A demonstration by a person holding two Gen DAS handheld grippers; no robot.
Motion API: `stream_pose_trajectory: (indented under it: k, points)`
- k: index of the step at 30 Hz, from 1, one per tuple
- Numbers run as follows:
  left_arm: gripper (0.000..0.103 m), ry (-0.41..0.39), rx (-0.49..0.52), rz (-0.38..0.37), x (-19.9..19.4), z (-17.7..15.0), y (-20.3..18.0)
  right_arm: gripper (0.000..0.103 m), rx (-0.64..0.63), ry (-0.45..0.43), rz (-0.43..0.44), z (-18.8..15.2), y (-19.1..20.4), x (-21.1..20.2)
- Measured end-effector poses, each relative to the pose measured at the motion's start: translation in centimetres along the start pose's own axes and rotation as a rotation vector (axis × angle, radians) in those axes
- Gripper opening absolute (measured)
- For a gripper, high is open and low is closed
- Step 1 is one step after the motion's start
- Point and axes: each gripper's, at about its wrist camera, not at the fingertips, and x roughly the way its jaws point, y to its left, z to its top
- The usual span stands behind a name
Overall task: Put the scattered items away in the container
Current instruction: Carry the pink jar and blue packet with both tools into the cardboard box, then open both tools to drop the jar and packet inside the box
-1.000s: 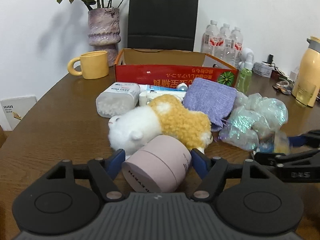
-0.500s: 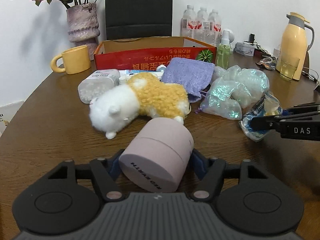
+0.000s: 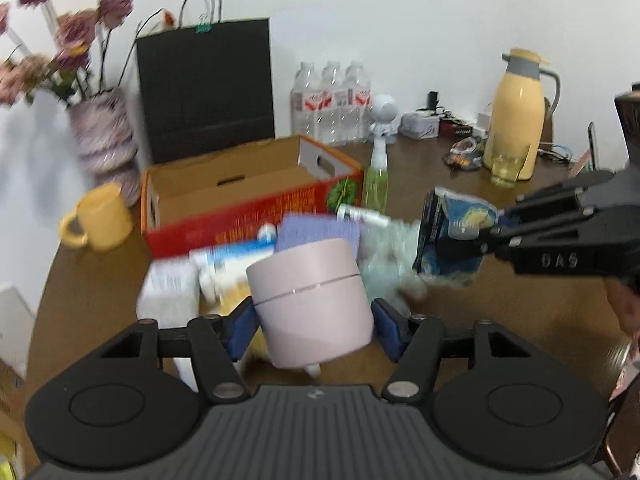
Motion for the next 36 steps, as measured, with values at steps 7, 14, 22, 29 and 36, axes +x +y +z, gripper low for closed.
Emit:
stream_pose_trajectory:
  k: [7, 14, 22, 29, 36]
  points:
    - [0.062, 0.091, -0.085, -0.08, 4.8, 7.9, 5.6, 0.006, 0.029, 0.051, 0.037, 10.4, -2.4, 1.9]
    - [0.062, 0.189, -0.131, -0.092, 11.0, 13.9, 10.5, 0.006, 0.058, 0.219, 0.018, 20.2, -6.8, 9.9]
    - [0.062, 0.3, -0.142, -0.041, 20.0, 17.7, 13.9, 0.006, 0.139, 0.44, -0.016, 23.9, -11.5, 21.3]
    - [0.062, 0.417, -0.212, -0.03, 27.5, 19.1, 16.6, 0.006, 0.181, 0.543, -0.029, 23.3, -13.9, 28.2]
    - [0.062, 0.493, -0.278, -0.007, 32.2, 19.0, 18.7, 0.015, 0.258, 0.558, -0.048, 23.3, -16.0, 32.3]
